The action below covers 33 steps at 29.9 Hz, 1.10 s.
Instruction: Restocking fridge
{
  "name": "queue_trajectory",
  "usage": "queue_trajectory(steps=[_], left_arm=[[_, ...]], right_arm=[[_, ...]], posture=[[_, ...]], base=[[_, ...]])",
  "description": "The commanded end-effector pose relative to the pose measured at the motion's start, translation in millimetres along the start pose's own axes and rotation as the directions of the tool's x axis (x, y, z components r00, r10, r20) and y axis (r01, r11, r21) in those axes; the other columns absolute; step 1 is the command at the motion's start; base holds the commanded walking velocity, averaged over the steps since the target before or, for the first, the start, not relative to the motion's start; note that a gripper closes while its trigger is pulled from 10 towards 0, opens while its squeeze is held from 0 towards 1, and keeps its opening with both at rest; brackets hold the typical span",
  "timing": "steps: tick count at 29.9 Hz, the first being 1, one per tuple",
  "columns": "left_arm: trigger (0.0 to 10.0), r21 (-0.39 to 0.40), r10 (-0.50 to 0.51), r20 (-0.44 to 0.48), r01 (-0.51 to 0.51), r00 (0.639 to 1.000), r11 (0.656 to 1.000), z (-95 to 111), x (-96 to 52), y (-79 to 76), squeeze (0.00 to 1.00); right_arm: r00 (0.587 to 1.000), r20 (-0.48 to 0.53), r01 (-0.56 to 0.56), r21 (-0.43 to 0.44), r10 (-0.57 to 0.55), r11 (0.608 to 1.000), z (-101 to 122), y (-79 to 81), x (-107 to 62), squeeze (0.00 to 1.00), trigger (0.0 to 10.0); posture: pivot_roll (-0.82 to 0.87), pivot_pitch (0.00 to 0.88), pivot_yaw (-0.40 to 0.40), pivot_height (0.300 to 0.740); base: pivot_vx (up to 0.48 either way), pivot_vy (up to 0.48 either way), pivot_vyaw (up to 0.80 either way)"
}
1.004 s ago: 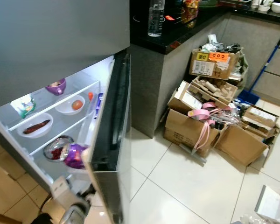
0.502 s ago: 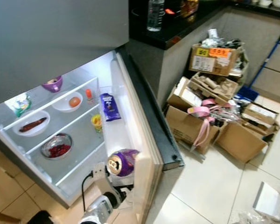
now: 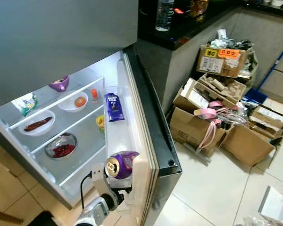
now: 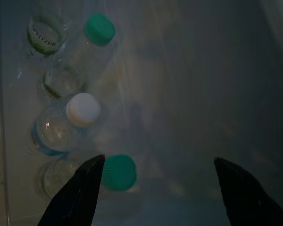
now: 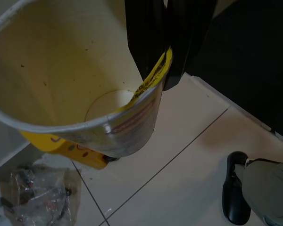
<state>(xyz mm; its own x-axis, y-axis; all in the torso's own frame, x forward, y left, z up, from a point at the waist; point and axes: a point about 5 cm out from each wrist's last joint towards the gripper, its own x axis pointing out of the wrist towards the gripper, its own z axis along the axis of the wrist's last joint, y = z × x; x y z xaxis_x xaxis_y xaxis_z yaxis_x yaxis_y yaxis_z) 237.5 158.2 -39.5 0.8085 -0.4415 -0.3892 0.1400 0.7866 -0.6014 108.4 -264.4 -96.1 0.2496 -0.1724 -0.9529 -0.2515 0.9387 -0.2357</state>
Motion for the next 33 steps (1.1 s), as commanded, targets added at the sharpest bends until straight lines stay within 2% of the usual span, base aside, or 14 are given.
queue_trajectory(steps=[1, 4, 5, 8, 9, 12, 19, 22, 23, 25, 28, 29, 30, 33], left_arm=[[10.0, -0.012, 0.007, -0.077, -0.008, 0.997, 1.000, -22.6, -7.8, 1.4, 0.00], [10.0, 0.012, 0.185, -0.035, -0.184, 0.982, 0.983, -19.5, -14.6, 16.0, 0.00], [10.0, -0.004, 0.243, -0.021, -0.243, 0.970, 0.970, -18.9, -17.0, 20.6, 0.00], [10.0, -0.010, 0.252, -0.019, -0.252, 0.968, 0.968, -18.9, -17.4, 21.3, 0.00], [10.0, -0.044, 0.276, 0.004, -0.275, 0.961, 0.960, -16.3, -18.3, 23.8, 0.00], [10.0, -0.069, 0.288, 0.023, -0.286, 0.957, 0.956, -14.0, -18.7, 25.2, 0.00], [10.0, -0.038, 0.342, 0.050, -0.340, 0.938, 0.940, -8.5, -20.0, 29.2, 0.00], [10.0, -0.071, 0.394, 0.126, -0.388, 0.910, 0.919, 5.8, -21.9, 35.4, 0.00], [10.0, -0.071, 0.394, 0.126, -0.388, 0.910, 0.919, 5.8, -21.9, 35.4, 0.00], [10.0, -0.122, 0.427, 0.205, -0.410, 0.881, 0.904, 21.7, -23.3, 40.3, 0.00], [10.0, -0.157, 0.437, 0.251, -0.409, 0.864, 0.899, 32.1, -23.5, 42.3, 0.00], [4.5, -0.187, 0.430, 0.300, -0.389, 0.852, 0.902, 43.7, -22.6, 42.6, 0.00], [0.0, -0.207, 0.416, 0.337, -0.364, 0.845, 0.908, 52.5, -21.2, 41.7, 0.00], [0.0, -0.182, 0.328, 0.391, -0.277, 0.860, 0.943, 69.6, -11.2, 30.9, 0.00]], right_arm=[[1.000, -0.003, 0.003, 0.011, -0.003, 1.000, -2.9, -3.4, -0.6, 0.00, 10.0], [1.000, 0.012, -0.005, 0.016, 0.005, 1.000, 2.3, -1.1, -0.1, 0.00, 10.0], [1.000, 0.017, -0.009, 0.018, 0.009, 1.000, 4.4, 0.5, 0.1, 0.00, 10.0], [1.000, 0.018, -0.010, 0.018, 0.010, 1.000, 4.8, 0.9, 0.2, 0.00, 10.0], [1.000, 0.022, -0.010, 0.014, 0.010, 1.000, 7.7, 3.0, 0.5, 0.00, 10.0], [1.000, 0.027, -0.008, 0.009, 0.008, 1.000, 12.0, 5.0, 0.8, 0.00, 10.0], [0.999, 0.036, -0.001, 0.001, 0.001, 1.000, 22.8, 8.1, 1.2, 0.00, 10.0], [1.000, 0.026, 0.008, -0.005, -0.008, 1.000, 18.9, 4.4, 0.9, 0.00, 10.0], [1.000, 0.026, 0.008, -0.005, -0.008, 1.000, 18.9, 4.4, 0.9, 0.00, 10.0], [1.000, 0.013, 0.018, -0.008, -0.018, 1.000, 12.1, -1.0, 0.2, 0.00, 10.0], [1.000, 0.004, 0.024, -0.010, -0.024, 1.000, 7.7, -4.2, -0.2, 0.00, 10.0], [0.999, -0.006, 0.032, -0.012, -0.032, 0.999, 2.7, -7.6, -0.8, 0.00, 10.0], [0.999, -0.015, 0.039, -0.014, -0.040, 0.999, -1.5, -10.4, -1.3, 0.00, 10.0], [0.998, -0.032, 0.057, -0.016, -0.057, 0.998, -9.3, -15.9, -2.5, 0.00, 10.0]], posture=[[-0.08, 0.000, -0.048, 0.740], [-0.08, 0.000, -0.048, 0.740], [-0.08, 0.000, -0.049, 0.740], [-0.08, 0.000, -0.049, 0.740], [-0.08, 0.000, -0.049, 0.740], [-0.08, 0.000, -0.050, 0.740], [-0.08, 0.000, -0.050, 0.740], [-0.08, 0.000, -0.048, 0.740], [-0.08, 0.000, -0.048, 0.740], [-0.08, 0.000, -0.048, 0.740], [-0.08, 0.000, -0.048, 0.740], [-0.08, 0.000, -0.048, 0.740], [-0.08, 0.000, -0.048, 0.740], [-0.08, 0.000, -0.048, 0.740]], base=[[0.000, 0.000, 0.00], [0.000, 0.000, 0.00], [0.000, 0.000, 0.00], [0.000, 0.000, 0.00], [0.000, 0.000, 0.00], [0.000, 0.000, 0.00], [0.000, 0.000, 0.00], [0.000, 0.000, 0.00], [0.000, 0.000, 0.00], [0.000, 0.000, 0.00], [0.000, 0.000, 0.00], [0.000, 0.000, 0.00], [0.000, 0.000, 0.00], [0.000, 0.000, 0.00]])
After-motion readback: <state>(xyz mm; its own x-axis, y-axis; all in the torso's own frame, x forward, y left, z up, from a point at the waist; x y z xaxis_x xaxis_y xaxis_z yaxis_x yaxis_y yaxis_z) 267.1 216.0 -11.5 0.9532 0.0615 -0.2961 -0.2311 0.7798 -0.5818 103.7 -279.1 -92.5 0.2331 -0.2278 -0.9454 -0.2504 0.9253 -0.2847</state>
